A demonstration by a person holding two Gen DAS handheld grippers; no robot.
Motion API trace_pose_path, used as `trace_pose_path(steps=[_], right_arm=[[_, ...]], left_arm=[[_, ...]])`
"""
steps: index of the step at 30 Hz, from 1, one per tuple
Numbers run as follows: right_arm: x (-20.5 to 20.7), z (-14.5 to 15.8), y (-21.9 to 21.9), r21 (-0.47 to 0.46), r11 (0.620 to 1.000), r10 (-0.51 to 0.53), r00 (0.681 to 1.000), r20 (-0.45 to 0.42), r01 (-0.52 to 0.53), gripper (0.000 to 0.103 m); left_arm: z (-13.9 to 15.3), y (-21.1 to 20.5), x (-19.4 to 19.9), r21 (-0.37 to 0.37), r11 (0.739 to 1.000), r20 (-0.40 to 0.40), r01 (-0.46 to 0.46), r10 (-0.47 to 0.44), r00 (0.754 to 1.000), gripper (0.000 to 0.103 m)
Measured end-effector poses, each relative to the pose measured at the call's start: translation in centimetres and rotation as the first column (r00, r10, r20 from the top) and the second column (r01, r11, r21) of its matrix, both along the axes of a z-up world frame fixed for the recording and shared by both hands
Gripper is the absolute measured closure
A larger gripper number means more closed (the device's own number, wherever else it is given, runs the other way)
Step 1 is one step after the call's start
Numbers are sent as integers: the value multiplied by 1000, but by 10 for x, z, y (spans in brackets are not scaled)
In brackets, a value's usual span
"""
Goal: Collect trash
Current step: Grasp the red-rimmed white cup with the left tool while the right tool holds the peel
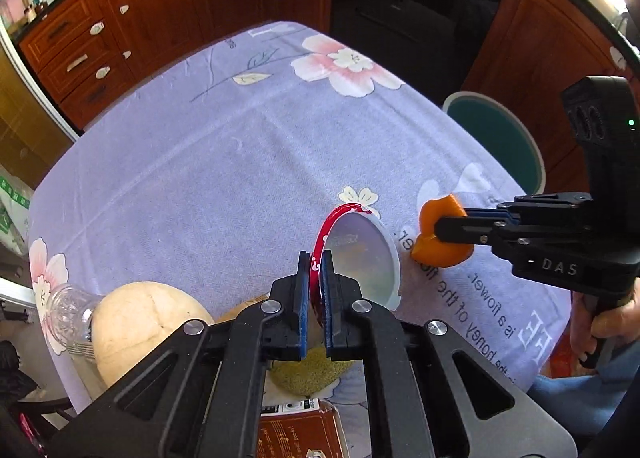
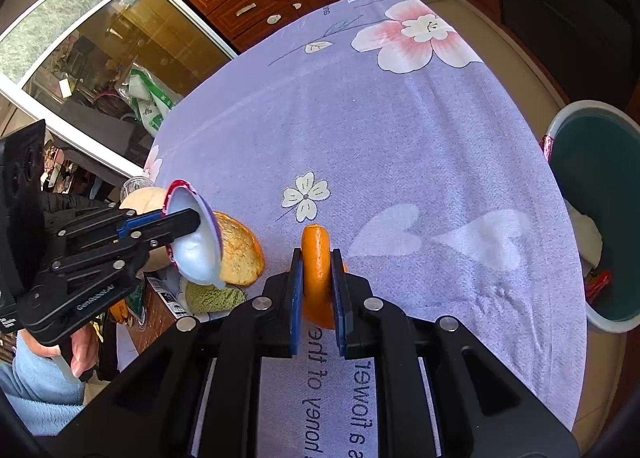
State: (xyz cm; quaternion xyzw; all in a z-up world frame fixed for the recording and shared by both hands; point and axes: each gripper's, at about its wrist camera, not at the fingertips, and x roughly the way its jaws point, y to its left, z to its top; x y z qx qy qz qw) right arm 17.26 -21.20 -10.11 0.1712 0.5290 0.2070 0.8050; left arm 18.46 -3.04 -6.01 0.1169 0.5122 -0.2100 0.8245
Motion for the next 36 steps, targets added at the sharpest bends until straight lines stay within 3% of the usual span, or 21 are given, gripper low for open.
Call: trace_pose_path(steps=[7,11,16,24,27,31,35,36], right_arm=[[7,25,30,20,998,64,997,54,-65,91],[10,29,48,17,995,96,994,57,-98,91],[-4,26,65,5,988,156,987,31,-156,91],[-41,22,70,-73,983,172,985,13,-171,90],[-48,17,57,-84,987,136,991,-5,-136,90],[-55,17,39,-86,994,72,997,-2,-71,90],[-64,21,22,-71,996,44,999,5,-44,90],[-66,21,20,-65,997,46,999,4,-46,90]], left_arm=[[0,29,-32,-11,999,-54,30,-31,998,97],[-14,45,-43,-88,996,-125,13,-24,992,97],[-19,61,-68,-144,989,-158,11,-34,987,96],[-35,45,-101,-161,985,-194,53,-84,977,95],[-34,27,-105,-136,988,-135,74,-93,986,96],[-15,9,-88,-176,981,-74,78,-93,993,96],[-5,8,-82,-155,985,-56,76,-85,995,96],[-2,13,-82,-183,981,-66,66,-79,995,96]])
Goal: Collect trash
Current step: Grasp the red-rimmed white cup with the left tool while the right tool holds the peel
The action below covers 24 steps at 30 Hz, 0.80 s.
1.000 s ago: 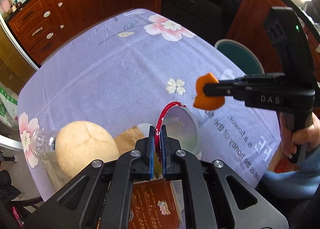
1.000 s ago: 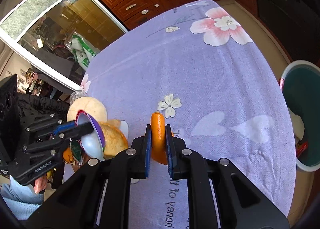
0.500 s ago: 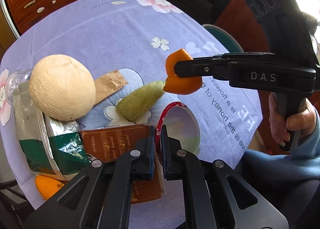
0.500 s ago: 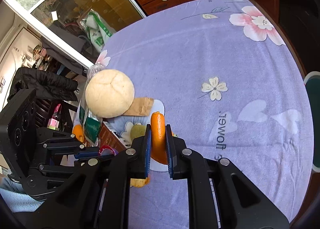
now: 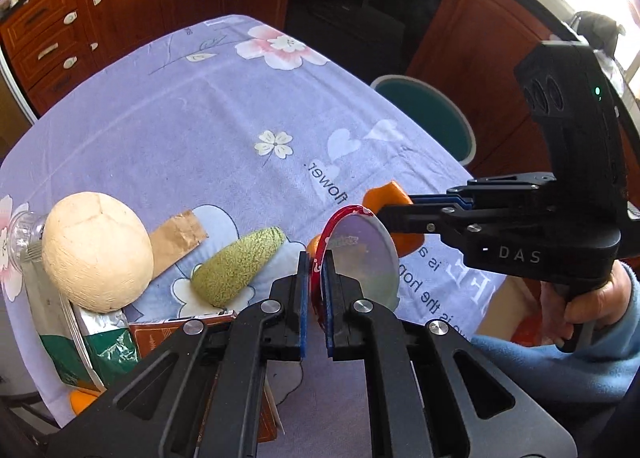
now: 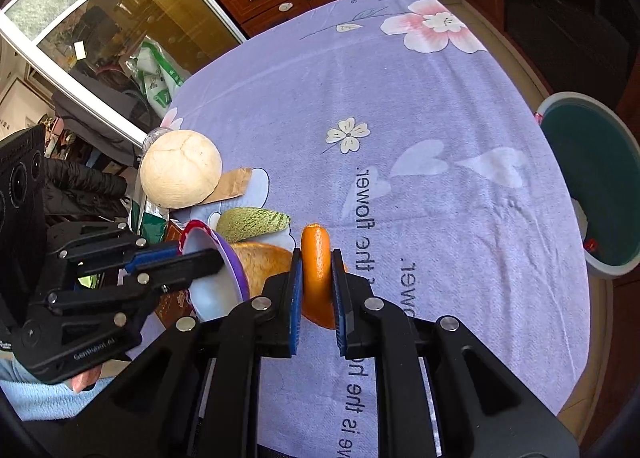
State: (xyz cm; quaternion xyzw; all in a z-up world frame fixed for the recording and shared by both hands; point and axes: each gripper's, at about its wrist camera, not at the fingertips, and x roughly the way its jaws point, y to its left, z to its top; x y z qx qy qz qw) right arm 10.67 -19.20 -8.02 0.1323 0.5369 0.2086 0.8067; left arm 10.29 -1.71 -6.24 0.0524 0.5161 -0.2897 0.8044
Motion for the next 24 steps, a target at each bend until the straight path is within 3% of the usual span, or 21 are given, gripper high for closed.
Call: trace_pose_path(steps=[2,4,7,13,17,24], right_arm=[[-2,-2,0,-5,1000,7,1000,-5,-7,90],[-1,-5,2,-11,1000,12,1000,-15,-13,90],[-1,-6,5,-3,1000,10,1000,-13,-10,90],[-1,-5,15,-7,1000,28,999,-16,-28,90],[0,0,22,50,998,50,998,-24,-49,90],[7,0,53,73,990,123,992,-33,-120,87]], left_arm=[[0,9,4,-69,997,-37,-22,20,999,94],[-15,6,9,-10,999,-63,-38,38,997,94],[-28,9,3,-3,1000,-106,-31,30,994,94],[-38,14,-11,33,999,-119,-16,20,993,94],[-33,22,-19,31,999,-96,-16,19,995,94],[-27,47,-20,43,997,-84,-69,73,994,96]])
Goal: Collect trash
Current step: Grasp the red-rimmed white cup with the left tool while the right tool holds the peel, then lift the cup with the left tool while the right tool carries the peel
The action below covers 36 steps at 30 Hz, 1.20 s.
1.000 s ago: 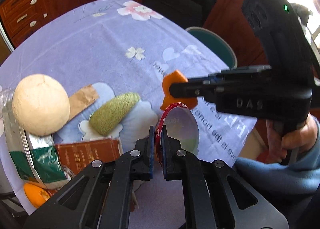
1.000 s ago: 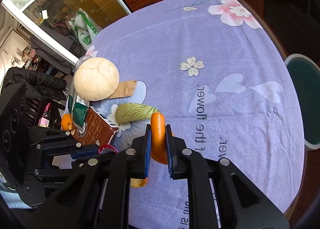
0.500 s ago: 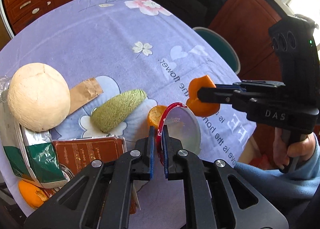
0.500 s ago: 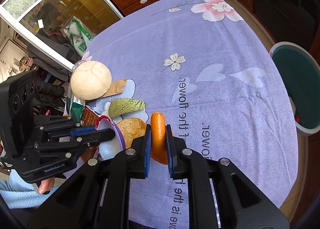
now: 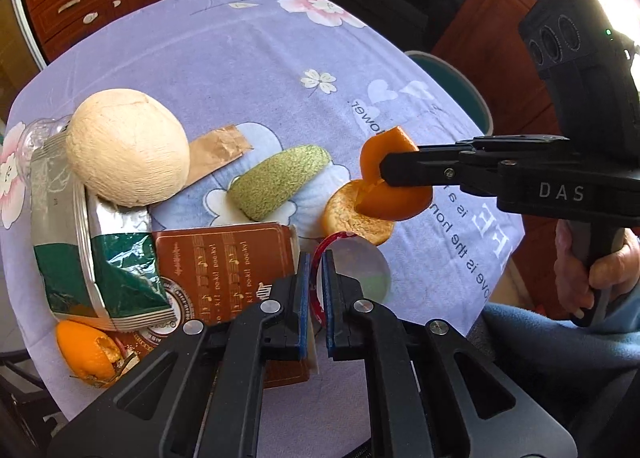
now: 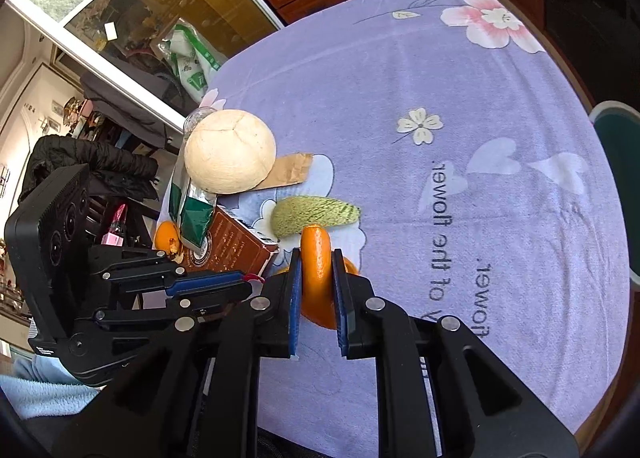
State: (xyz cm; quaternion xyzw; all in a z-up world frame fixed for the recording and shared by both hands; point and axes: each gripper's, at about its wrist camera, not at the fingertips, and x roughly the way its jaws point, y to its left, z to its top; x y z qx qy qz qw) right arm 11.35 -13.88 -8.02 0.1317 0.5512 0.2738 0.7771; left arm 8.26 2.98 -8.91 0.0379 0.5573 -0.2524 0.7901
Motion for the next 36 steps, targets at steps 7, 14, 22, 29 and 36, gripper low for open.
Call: trace_pose_path(steps=[7,14,22,29,36], right_arm=[[2,-10,5,-78,997,-4,1000,12,4,65],[-4,-27,-5,-102,995,-8,1000,-30,4,47],[-15,-37,19,-82,995,46,999,-22,-48,67],[-10,-21,-19,-107,993,-54,998,26,57,83],[-10,-23,-51,-106,985,-138,990,23,139,83]], left_arm=[[-11,-4,-1,5,1000,-31,19,-19,999,95],[-13,-11,-8,7,1000,-16,25,-25,1000,52],[-15,0,-13,2,1000,-28,-15,15,999,52],[-16,-8,-14,23,1000,-19,-9,9,1000,46],[-14,-7,-27,13,1000,-55,-25,26,998,45]])
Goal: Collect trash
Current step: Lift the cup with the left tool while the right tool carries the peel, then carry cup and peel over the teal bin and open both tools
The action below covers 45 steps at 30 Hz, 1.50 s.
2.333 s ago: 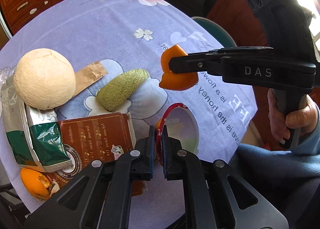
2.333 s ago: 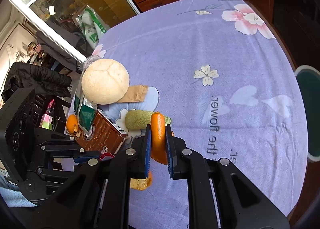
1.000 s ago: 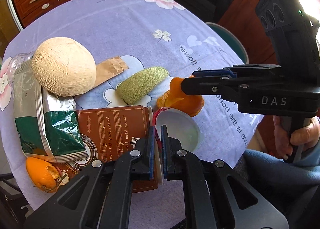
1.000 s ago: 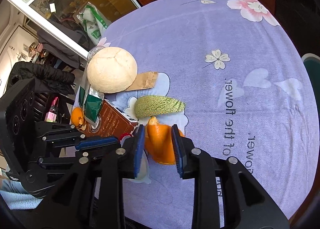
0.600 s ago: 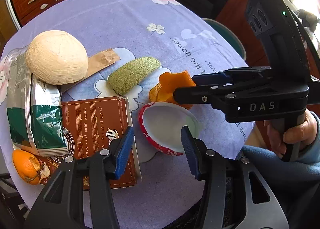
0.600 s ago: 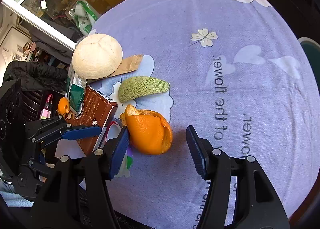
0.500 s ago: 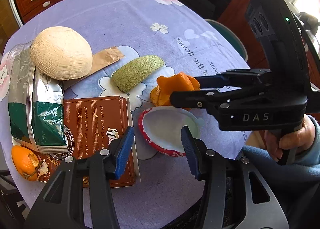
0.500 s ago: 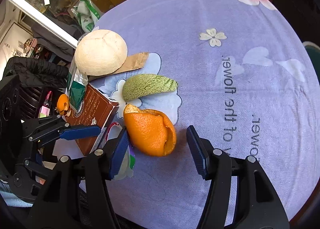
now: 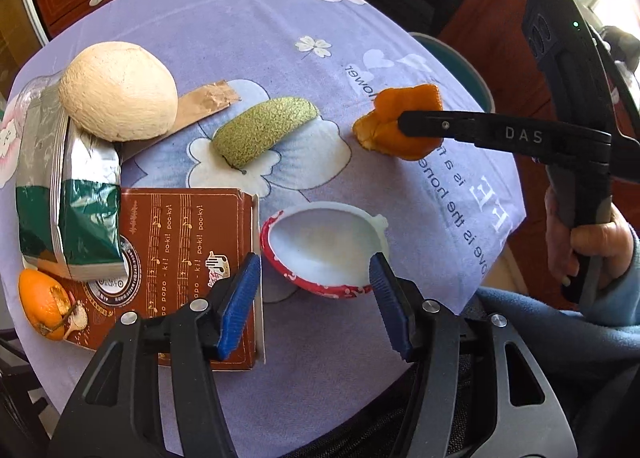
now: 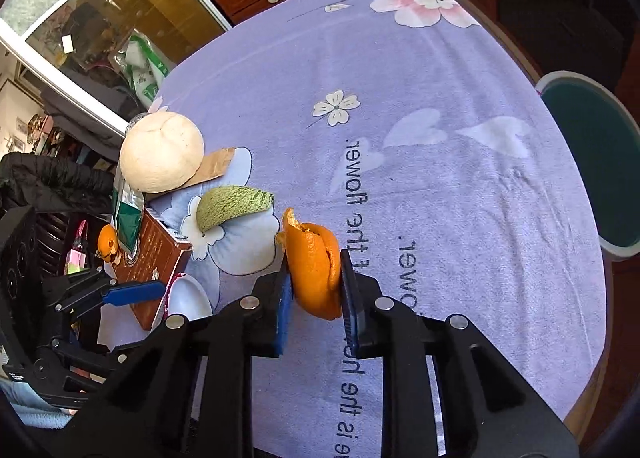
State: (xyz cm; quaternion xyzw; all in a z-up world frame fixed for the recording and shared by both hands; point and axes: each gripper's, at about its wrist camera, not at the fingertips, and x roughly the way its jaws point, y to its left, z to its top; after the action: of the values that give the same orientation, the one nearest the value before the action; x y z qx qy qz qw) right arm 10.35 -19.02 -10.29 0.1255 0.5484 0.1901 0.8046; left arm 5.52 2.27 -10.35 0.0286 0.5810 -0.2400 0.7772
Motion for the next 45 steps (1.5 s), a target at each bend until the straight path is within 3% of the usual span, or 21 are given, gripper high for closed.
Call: trace_pose_path(steps=[14,21,22,27,33,34,35,41,45], right_arm=[[-17,13,20,48,996,70,997,44,-72,83],[-27,13,15,74,994,71,996,55,-75,83],[-29,13,12,71,995,69,996,57,-73,83],[-33,13,-12,65,998,13,998,60,-17,83],[-34,8,-39,90,995,-46,998,50,41,83],[-34,8,-43,95,994,-51,997,51,46,83],[-35,7,-46,98,994,-57,997,51,51,83],[-32,13,-74,124,986,-116,991,67,108,83],[-26,29,-119,137,968,-227,967,112,211,83]], left_arm=[[12,-4,-10,-95,995,-58,-21,16,998,44],[-10,-16,8,-85,992,-125,-97,86,988,46],[-10,-20,11,-94,990,-118,-103,92,989,47],[-9,-53,19,-52,997,-62,-48,45,997,84],[-19,-86,21,23,999,-58,23,-22,998,85],[-17,-90,20,42,998,-36,36,-34,999,85],[-15,-94,18,60,997,-18,45,-44,999,96],[19,-119,24,148,985,125,92,-111,986,96],[42,-147,43,181,975,193,130,-165,967,96]])
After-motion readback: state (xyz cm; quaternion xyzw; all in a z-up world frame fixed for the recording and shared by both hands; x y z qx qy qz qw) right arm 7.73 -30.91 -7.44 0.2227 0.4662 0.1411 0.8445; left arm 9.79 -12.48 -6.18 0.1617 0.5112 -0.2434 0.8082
